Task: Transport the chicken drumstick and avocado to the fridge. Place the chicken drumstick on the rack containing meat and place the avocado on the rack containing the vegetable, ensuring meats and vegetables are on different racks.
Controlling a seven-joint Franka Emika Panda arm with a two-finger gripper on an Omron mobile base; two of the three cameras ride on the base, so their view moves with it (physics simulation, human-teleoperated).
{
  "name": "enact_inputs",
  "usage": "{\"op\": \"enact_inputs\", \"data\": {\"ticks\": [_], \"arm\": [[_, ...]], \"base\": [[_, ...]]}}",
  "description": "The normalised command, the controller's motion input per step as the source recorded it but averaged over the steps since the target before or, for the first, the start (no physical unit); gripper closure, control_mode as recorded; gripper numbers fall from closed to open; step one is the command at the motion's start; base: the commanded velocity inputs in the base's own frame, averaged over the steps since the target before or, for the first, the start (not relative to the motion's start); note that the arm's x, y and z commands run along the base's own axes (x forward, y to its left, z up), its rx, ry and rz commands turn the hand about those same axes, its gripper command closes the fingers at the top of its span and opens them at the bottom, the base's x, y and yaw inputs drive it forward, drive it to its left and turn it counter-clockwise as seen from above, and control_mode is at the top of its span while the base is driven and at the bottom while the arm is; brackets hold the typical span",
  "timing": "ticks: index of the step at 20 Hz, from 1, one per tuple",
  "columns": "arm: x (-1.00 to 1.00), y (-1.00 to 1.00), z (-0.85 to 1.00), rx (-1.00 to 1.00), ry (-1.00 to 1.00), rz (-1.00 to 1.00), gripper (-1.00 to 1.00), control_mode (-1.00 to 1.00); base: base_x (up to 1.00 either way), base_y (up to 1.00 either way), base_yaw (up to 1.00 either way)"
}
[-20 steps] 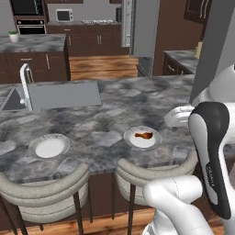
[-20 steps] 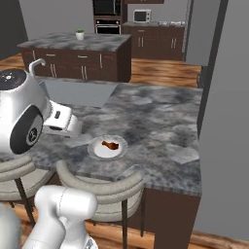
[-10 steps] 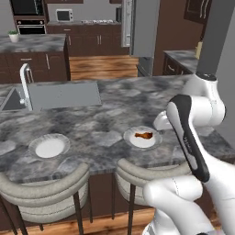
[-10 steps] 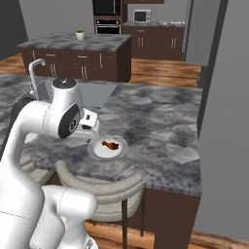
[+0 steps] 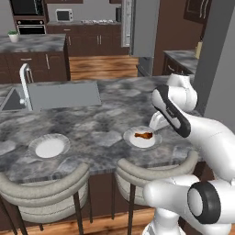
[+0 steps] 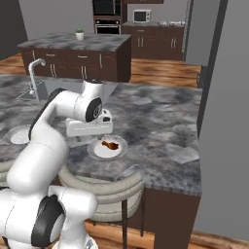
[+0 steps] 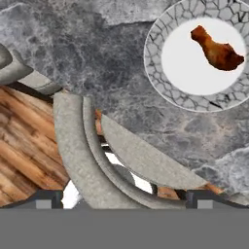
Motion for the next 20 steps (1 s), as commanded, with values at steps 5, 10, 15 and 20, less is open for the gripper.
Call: {"op": "enact_inputs", "data": {"ticks": [5,10,15,20], "arm": [[0.39,-0.02,-0.39,-0.12,-0.01,0.39,-1.0,-1.0],[0.01,0.0,-0.35,-0.02,-0.2,0.03,-1.0,-1.0],[0.06,0.03,-0.47,0.01,-0.2,0.0,-1.0,-1.0],[0.43,0.17,-0.35,-0.02,-0.07,0.0,-1.0,-1.0]], "base": [[0.0,0.0,0.0],[0.0,0.0,0.0],[0.0,0.0,0.0],[0.0,0.0,0.0]]}}
